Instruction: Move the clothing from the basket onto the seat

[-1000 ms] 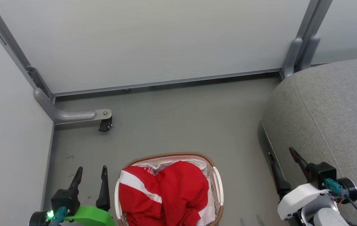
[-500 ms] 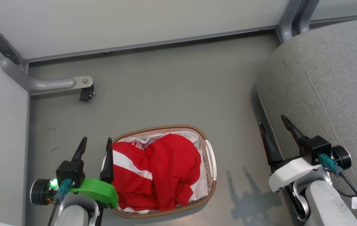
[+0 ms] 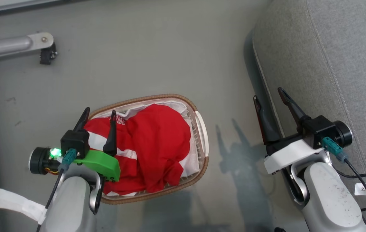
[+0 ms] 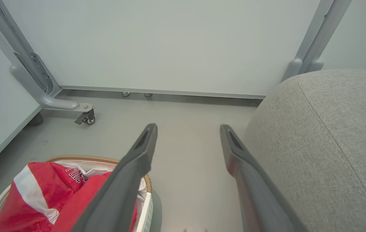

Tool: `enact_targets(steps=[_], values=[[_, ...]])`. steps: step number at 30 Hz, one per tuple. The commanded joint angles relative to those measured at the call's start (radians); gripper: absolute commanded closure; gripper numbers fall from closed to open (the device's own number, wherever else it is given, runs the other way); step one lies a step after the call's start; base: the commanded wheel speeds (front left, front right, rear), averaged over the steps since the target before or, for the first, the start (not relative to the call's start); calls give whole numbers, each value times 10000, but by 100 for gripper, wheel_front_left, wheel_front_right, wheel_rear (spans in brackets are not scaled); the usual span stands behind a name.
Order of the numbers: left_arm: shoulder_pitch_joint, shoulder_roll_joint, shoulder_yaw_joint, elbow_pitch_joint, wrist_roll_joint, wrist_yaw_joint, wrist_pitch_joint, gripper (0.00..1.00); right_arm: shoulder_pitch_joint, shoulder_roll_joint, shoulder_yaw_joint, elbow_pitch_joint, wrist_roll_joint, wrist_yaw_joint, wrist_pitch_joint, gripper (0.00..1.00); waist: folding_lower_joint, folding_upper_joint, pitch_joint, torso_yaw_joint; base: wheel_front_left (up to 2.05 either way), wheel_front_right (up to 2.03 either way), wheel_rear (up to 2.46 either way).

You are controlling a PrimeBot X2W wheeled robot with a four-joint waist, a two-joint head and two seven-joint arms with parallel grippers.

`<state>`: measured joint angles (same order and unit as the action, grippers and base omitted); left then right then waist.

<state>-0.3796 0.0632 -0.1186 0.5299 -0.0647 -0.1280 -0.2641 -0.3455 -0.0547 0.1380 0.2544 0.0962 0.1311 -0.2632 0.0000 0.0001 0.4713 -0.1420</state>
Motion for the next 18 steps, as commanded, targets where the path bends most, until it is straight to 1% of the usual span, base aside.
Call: enact_targets(steps=[1, 4, 7, 10, 13, 18], values=[[-353, 178, -29, 174, 115, -37, -6, 0, -165, 7, 30, -69, 58, -6, -22, 0, 0, -1, 1011, -609, 0, 0, 0], [-704, 372, -217, 598, 365, -33, -6, 0, -250, 30, 125, -126, 91, -6, -22, 0, 0, -1, 1395, -750, 0, 0, 0], [-1084, 688, -774, 1028, 813, -35, -6, 0, -364, 33, 229, -195, 283, -6, -23, 0, 0, -1, 1771, -881, 0, 0, 0], [-1385, 971, -1053, 1519, 1023, -34, -6, 0, -395, 33, 318, -230, 388, -6, -22, 0, 0, -1, 2078, -977, 0, 0, 0], [-1720, 1258, -1442, 2232, 1287, -20, -5, 0, -480, 34, 436, -251, 514, -6, -22, 0, 0, -1, 2375, -1081, 0, 0, 0], [-2341, 1651, -2004, 3717, 1831, 132, -6, 0, -619, 33, 698, -204, 688, -6, -23, 0, 0, -1, 2706, -1195, 0, 0, 0]])
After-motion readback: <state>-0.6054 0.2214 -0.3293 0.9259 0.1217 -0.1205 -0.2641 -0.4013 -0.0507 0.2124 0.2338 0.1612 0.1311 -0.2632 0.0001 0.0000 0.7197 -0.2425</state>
